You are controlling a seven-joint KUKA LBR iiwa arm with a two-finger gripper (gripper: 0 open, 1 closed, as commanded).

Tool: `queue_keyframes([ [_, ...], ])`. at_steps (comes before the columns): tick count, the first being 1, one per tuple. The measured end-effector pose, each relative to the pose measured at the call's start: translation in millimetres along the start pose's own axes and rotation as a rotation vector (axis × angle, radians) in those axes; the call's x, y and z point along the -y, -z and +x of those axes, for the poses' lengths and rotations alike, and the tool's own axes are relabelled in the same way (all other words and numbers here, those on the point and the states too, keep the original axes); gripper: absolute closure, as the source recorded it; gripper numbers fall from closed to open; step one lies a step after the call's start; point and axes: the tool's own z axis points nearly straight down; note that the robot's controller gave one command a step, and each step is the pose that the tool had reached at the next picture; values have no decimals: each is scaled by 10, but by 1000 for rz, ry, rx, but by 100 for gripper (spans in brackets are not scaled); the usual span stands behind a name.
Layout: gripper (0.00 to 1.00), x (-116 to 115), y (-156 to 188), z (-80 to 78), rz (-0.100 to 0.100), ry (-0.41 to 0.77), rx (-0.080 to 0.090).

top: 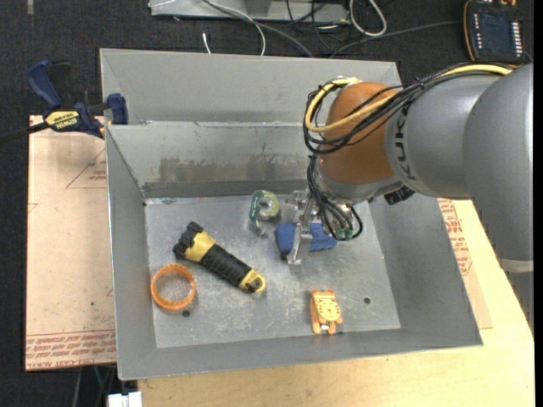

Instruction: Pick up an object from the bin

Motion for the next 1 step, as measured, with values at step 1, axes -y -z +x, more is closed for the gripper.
queue_keyframes([
  [1, 100, -4, 370, -18, -1, 0, 7],
])
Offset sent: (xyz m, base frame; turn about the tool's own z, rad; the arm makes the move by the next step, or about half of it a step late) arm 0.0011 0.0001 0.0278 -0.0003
